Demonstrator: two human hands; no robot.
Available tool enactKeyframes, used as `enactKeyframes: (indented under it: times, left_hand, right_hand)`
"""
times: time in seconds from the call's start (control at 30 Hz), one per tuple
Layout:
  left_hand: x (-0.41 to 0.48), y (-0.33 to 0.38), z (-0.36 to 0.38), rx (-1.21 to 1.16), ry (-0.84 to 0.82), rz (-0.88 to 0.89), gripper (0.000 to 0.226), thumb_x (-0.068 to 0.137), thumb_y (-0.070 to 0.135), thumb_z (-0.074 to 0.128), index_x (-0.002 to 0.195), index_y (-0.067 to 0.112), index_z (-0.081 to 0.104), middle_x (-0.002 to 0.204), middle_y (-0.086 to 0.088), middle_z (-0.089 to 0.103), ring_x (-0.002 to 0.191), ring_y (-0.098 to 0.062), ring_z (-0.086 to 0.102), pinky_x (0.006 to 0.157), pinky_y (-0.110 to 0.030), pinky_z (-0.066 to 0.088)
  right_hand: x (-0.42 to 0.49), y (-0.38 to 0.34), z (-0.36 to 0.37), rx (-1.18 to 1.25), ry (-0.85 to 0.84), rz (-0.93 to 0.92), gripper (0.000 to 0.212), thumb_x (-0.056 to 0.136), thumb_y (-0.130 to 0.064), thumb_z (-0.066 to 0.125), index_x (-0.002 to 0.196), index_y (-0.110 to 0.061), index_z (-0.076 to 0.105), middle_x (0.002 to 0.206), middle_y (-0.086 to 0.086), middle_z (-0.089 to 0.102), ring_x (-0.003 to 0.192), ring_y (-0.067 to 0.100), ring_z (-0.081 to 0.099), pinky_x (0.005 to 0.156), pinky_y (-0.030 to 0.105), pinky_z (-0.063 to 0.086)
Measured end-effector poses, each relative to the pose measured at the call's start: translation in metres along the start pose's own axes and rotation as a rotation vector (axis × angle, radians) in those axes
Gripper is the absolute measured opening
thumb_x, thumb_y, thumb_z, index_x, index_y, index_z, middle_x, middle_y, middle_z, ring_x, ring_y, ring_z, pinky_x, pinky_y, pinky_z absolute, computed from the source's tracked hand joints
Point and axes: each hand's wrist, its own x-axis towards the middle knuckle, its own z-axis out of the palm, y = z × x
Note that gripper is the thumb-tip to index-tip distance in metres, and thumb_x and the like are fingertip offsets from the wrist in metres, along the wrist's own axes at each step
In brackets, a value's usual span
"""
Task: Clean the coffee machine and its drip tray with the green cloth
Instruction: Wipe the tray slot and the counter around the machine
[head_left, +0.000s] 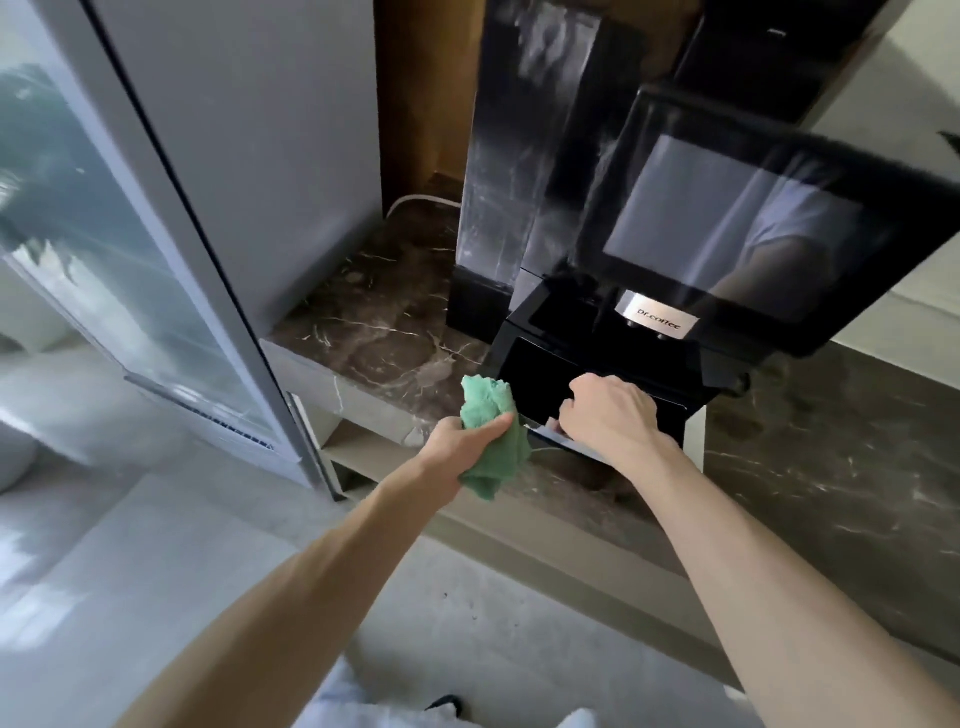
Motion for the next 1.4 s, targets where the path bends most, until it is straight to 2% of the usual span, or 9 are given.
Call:
enactKeyframes:
  times: [0.23,0.43,0.63,0.83,1.0,1.13,1.2,1.3,1.4]
  left_hand:
    - [0.029,0.025,-0.03,-0.33,0.078,-0.032,0.043,0.1,0.043,0.064,0.118,0.004,0.062,0.109,-0.015,0.073,0.09,-0.028,0.072,0.078,-0.04,0.06]
    - [0.035,0.022,0.002,-0.493,-0.122,-0.253,0.059,0.112,0.046,0.028,0.135,0.0,0.056,0.126,-0.025,0.069,0.117,-0.037,0.067,0.112,-0.049,0.046]
    - [0.025,0.03,-0.011,-0.61,-0.226,-0.407,0.049,0.11,0.031,0.028,0.129,-0.006,0.053,0.117,-0.032,0.069,0.104,-0.042,0.071,0.084,-0.046,0.06]
    - [0.064,0.043,-0.057,-0.204,-0.052,-0.296,0.037,0.106,0.039,0.045,0.114,0.008,0.063,0.101,-0.015,0.071,0.089,-0.031,0.07,0.074,-0.046,0.061]
    - [0.116,0.082,-0.078,0.497,0.02,0.456,0.042,0.106,0.047,0.042,0.102,0.014,0.068,0.098,-0.007,0.072,0.087,-0.024,0.069,0.079,-0.041,0.059]
    - [0.172,0.072,-0.106,1.227,0.003,1.0,0.041,0.102,0.033,0.052,0.134,0.012,0.064,0.148,-0.017,0.055,0.138,-0.037,0.05,0.11,-0.049,0.046]
    - [0.182,0.062,-0.12,1.395,-0.169,1.013,0.055,0.1,0.046,0.041,0.141,0.013,0.06,0.153,-0.015,0.052,0.144,-0.036,0.045,0.117,-0.052,0.039]
    - [0.182,0.052,-0.126,1.459,-0.25,0.947,0.074,0.099,0.061,0.02,0.153,0.017,0.047,0.163,-0.013,0.038,0.155,-0.03,0.028,0.127,-0.048,0.025]
    - [0.18,0.047,-0.122,1.49,-0.189,0.898,0.073,0.101,0.062,0.015,0.157,0.023,0.041,0.169,-0.018,0.02,0.159,-0.032,0.013,0.128,-0.05,0.019]
  right_hand:
    - [0.003,-0.012,0.005,0.003,0.009,0.027,0.017,0.099,-0.025,0.049,0.091,-0.015,0.059,0.086,0.003,0.062,0.084,0.028,0.059,0.069,0.033,0.037]
    - [0.002,-0.015,0.016,0.101,0.118,0.181,0.04,0.103,-0.035,0.045,0.139,-0.029,0.061,0.121,0.01,0.071,0.115,0.036,0.063,0.093,0.039,0.047]
    - [0.007,-0.039,0.017,0.094,0.171,0.301,0.034,0.1,-0.034,0.052,0.128,-0.021,0.067,0.107,0.016,0.072,0.103,0.041,0.065,0.082,0.038,0.046]
    - [0.015,-0.062,0.017,0.056,0.14,0.415,0.033,0.101,-0.035,0.051,0.122,-0.012,0.064,0.106,0.017,0.071,0.1,0.04,0.066,0.073,0.036,0.038]
    - [0.014,-0.078,0.02,0.03,0.132,0.437,0.035,0.103,-0.034,0.049,0.121,-0.005,0.056,0.108,0.016,0.069,0.103,0.038,0.065,0.074,0.037,0.04]
    - [0.006,-0.074,0.017,0.136,0.103,0.439,0.04,0.104,-0.032,0.048,0.137,-0.009,0.052,0.091,-0.003,0.067,0.114,0.03,0.062,0.081,0.034,0.041]
    - [0.002,-0.07,0.015,0.206,0.095,0.432,0.043,0.105,-0.029,0.048,0.144,-0.013,0.048,0.076,-0.017,0.055,0.12,0.025,0.058,0.081,0.031,0.035]
    - [0.0,-0.067,0.017,0.214,0.1,0.419,0.043,0.104,-0.029,0.047,0.146,-0.016,0.048,0.116,-0.001,0.066,0.123,0.025,0.056,0.088,0.035,0.041]
    - [0.0,-0.067,0.019,0.227,0.105,0.434,0.043,0.105,-0.03,0.047,0.145,-0.017,0.049,0.128,0.003,0.063,0.123,0.026,0.056,0.091,0.037,0.044]
